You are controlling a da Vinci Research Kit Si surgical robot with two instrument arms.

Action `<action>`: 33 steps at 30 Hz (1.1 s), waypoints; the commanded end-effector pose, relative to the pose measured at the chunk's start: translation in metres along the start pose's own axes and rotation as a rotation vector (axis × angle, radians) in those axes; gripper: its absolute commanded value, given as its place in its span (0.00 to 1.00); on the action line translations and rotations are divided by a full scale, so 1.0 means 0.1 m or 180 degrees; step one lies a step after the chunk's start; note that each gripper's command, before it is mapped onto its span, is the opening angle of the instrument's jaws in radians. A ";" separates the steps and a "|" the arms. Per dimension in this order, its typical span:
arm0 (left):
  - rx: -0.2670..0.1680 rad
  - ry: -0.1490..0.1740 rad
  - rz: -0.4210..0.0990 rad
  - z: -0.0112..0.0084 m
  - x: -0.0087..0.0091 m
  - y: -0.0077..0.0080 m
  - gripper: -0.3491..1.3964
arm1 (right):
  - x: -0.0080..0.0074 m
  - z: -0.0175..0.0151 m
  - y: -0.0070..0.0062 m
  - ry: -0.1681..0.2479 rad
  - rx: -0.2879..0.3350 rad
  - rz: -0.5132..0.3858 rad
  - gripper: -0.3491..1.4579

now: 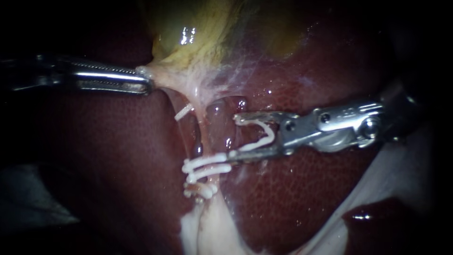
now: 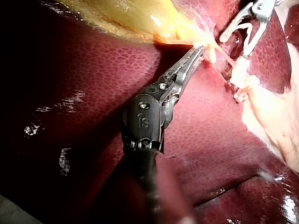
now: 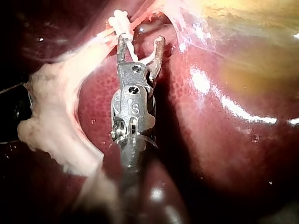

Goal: Clipping third clip right tube

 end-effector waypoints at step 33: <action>-0.0008 -0.0002 -0.0002 0.000 0.001 0.002 0.00 | 0.030 0.043 0.015 0.1243 0.1053 0.1106 0.46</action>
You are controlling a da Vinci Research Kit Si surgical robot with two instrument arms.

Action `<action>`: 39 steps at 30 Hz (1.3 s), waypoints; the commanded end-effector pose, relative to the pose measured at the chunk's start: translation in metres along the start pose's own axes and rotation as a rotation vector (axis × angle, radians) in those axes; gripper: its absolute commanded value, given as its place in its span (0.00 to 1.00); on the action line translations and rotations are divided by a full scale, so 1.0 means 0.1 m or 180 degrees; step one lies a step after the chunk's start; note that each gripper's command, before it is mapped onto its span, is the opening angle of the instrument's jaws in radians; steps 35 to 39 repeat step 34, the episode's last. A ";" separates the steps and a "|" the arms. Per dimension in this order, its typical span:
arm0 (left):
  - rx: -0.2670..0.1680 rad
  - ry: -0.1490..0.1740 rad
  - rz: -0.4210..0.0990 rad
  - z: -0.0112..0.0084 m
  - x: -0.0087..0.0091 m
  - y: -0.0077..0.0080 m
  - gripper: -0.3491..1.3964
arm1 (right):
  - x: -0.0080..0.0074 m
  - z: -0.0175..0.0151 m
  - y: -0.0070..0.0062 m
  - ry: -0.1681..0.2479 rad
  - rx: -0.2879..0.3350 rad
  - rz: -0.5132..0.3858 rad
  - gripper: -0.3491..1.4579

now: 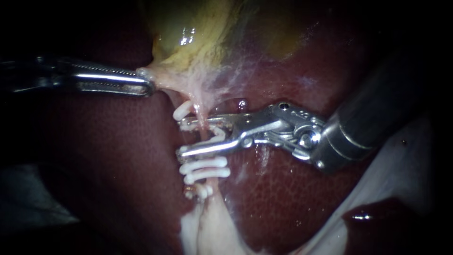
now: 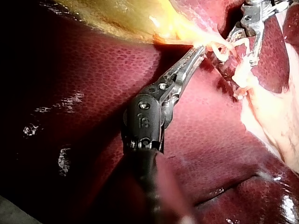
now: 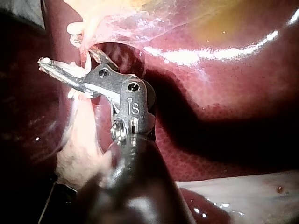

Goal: Clipping third clip right tube

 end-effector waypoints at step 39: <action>0.0002 0.0000 -0.0001 0.002 0.000 -0.001 0.00 | 0.015 -0.012 -0.017 0.0009 0.0039 0.0233 0.00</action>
